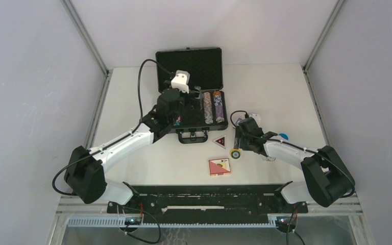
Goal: Pack up texas hold em set
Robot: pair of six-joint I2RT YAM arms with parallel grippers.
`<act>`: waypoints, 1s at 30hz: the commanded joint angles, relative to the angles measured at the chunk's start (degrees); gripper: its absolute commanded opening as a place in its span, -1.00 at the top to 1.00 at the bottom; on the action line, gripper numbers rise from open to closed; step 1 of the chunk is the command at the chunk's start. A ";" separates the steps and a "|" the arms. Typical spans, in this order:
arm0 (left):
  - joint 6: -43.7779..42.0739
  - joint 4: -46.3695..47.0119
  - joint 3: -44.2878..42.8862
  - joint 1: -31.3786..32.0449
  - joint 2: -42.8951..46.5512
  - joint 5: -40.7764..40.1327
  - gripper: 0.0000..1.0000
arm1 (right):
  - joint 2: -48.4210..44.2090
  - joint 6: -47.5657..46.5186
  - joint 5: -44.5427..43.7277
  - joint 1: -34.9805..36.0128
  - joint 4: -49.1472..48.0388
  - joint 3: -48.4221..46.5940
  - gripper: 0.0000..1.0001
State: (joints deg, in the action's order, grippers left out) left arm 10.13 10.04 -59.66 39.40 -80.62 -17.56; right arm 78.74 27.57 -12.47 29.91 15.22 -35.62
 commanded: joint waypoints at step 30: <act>-0.31 3.95 1.64 -0.18 0.46 2.58 -0.99 | 3.08 2.16 -5.74 0.84 0.84 -0.87 -0.26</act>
State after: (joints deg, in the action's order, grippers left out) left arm 10.09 11.49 -58.83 39.40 -80.62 -15.79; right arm 79.61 28.69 -16.97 29.28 14.52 -34.81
